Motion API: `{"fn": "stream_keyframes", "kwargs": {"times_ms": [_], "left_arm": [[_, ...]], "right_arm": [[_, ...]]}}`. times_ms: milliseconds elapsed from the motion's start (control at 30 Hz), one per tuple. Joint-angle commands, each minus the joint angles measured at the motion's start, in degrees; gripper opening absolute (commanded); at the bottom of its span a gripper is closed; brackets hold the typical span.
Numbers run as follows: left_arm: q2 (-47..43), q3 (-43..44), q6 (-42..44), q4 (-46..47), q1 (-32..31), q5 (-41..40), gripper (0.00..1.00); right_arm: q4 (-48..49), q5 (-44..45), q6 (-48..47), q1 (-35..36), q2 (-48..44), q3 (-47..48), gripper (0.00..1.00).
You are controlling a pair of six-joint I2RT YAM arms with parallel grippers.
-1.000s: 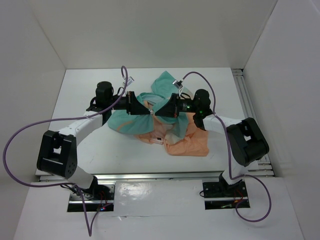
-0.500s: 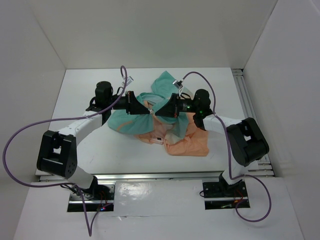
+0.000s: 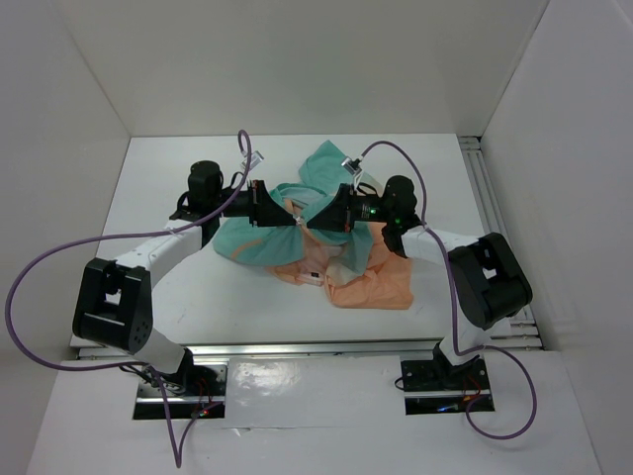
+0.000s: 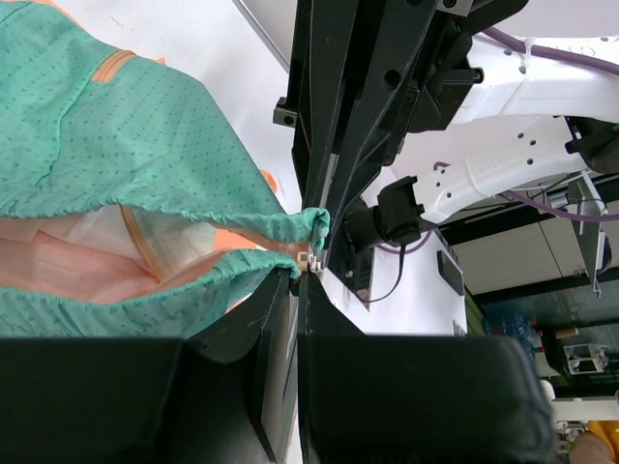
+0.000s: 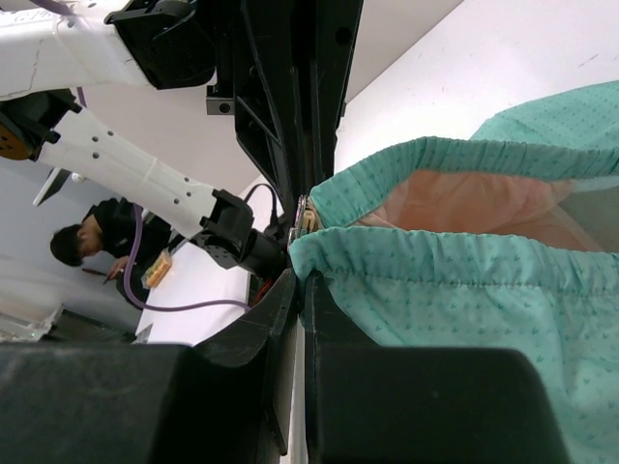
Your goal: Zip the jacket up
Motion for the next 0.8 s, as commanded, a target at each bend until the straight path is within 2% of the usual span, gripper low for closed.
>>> {"fn": "stream_keyframes", "kwargs": {"times_ms": [0, 767], "left_arm": [[-2.4, 1.4, 1.3, 1.3, 0.2, 1.3, 0.0], [-2.9, 1.4, 2.5, -0.1, 0.2, 1.8, 0.0]], "right_arm": [[0.1, -0.5, -0.9, -0.3, -0.5, 2.5, 0.0], [1.2, -0.5, 0.1, 0.8, 1.7, 4.6, 0.0]]}}
